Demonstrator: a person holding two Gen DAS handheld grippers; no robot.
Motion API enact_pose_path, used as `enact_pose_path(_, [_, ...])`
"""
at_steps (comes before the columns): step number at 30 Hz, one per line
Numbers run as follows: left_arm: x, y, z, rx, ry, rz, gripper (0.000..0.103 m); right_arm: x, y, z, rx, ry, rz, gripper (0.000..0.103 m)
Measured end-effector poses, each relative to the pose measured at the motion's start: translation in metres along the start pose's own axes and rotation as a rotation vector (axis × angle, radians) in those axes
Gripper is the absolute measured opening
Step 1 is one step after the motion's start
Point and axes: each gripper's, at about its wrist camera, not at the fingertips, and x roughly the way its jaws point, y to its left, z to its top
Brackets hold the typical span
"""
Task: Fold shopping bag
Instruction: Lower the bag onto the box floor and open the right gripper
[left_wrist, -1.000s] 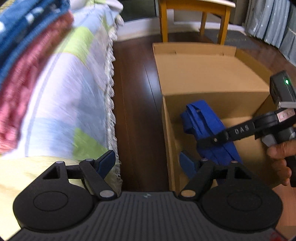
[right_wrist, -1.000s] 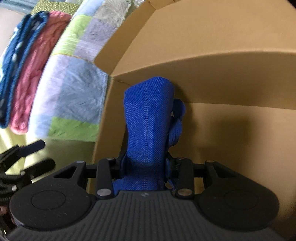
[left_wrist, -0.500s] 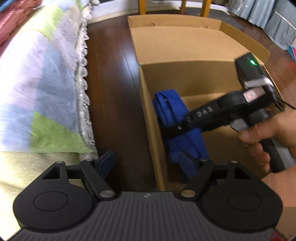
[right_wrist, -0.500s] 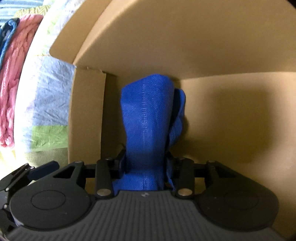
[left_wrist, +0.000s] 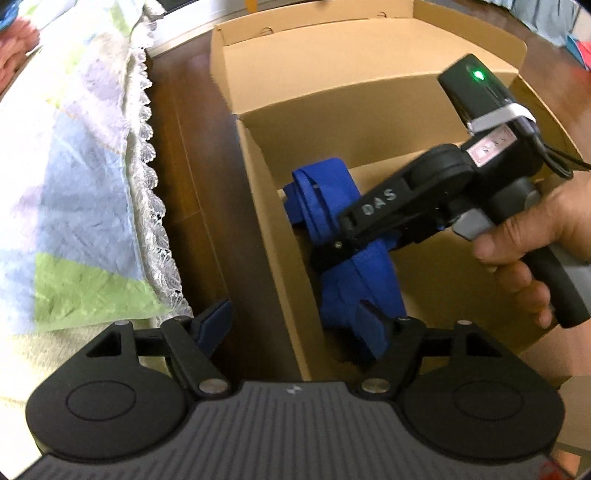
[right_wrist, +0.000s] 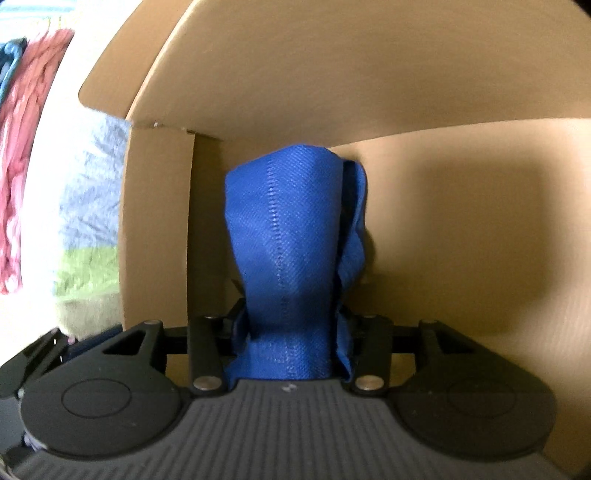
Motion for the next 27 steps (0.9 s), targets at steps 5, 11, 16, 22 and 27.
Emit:
enact_pose_path(5, [0.008,-0.009,0.001,0.035,0.028,0.006,0.074,0.011,0.009,-0.005,0.011,0.004,0.013,0.045])
enact_pose_path(11, [0.013,-0.011,0.001,0.036,0.033,-0.001,0.074,0.009,0.015,-0.003,-0.013,-0.004,-0.002,0.059])
enact_pose_path(16, [0.012,-0.01,0.001,0.032,0.027,-0.003,0.074,-0.002,0.022,-0.007,-0.05,-0.012,-0.026,0.065])
enact_pose_path(22, [0.011,-0.007,0.001,0.014,0.017,-0.012,0.074,-0.012,0.036,-0.02,-0.112,-0.03,-0.054,0.061])
enact_pose_path(27, [0.011,-0.006,-0.001,0.007,0.015,-0.032,0.074,0.002,0.05,-0.02,-0.141,-0.009,-0.063,0.04])
